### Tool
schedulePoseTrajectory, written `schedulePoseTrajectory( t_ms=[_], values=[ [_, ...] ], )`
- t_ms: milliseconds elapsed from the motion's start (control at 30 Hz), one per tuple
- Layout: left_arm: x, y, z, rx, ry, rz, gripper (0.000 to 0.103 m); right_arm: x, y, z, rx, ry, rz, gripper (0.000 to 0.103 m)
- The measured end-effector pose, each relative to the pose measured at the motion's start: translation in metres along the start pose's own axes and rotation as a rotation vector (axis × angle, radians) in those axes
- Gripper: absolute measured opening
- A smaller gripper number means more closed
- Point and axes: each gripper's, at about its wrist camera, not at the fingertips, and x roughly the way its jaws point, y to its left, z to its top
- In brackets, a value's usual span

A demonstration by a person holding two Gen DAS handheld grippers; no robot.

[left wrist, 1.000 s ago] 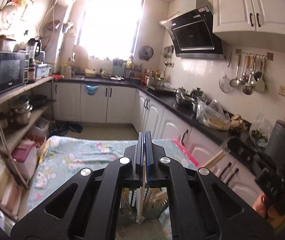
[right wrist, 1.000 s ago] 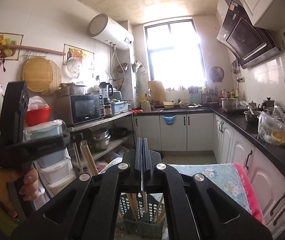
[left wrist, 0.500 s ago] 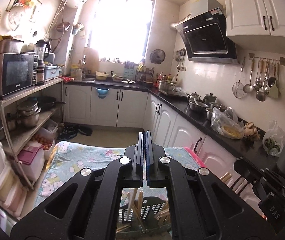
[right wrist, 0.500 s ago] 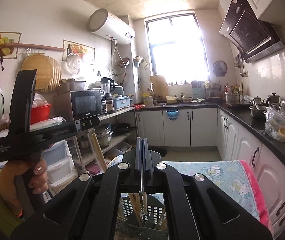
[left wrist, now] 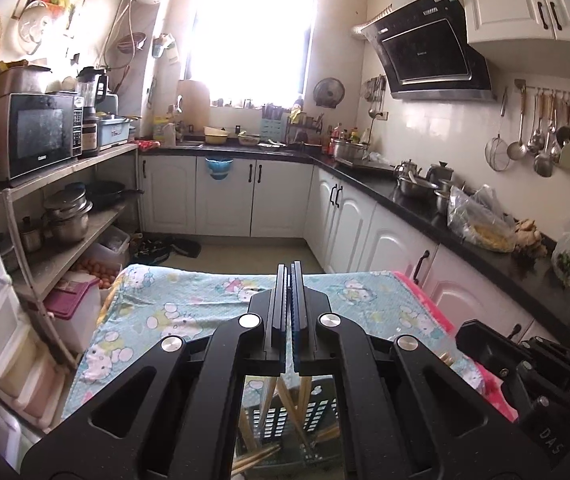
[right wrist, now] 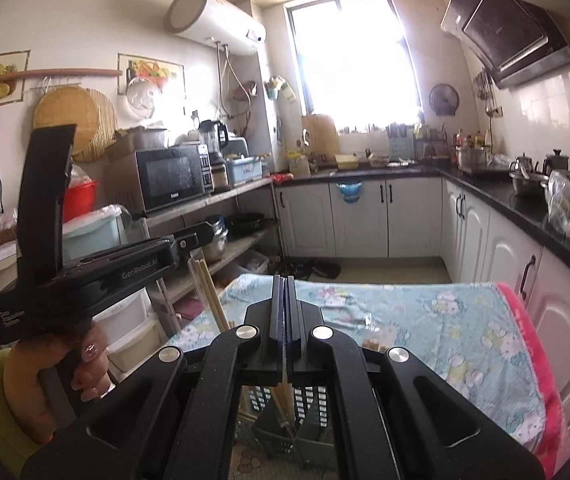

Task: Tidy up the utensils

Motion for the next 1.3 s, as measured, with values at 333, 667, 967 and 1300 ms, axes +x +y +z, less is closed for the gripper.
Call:
schedulePoseTrajectory(
  t_ms=[333, 667, 967, 1300],
  values=[
    [0.008, 0.006, -0.027, -0.027, 0.065, -0.020, 0.000, 0.007, -0.005, -0.019, 0.033, 0.055, -0.017, 0.002],
    [-0.011, 0.012, -0.051, -0.061, 0.104, -0.050, 0.010, -0.011, -0.012, -0.038, 0.065, 0.071, -0.039, 0.012],
    [-0.039, 0.011, -0.079, -0.072, 0.127, -0.066, 0.036, -0.034, -0.009, -0.066, 0.041, 0.095, -0.064, 0.028],
    [-0.061, 0.009, -0.125, -0.082, 0.186, -0.073, 0.062, -0.055, -0.004, -0.109, 0.030, 0.150, -0.079, 0.042]
  ],
)
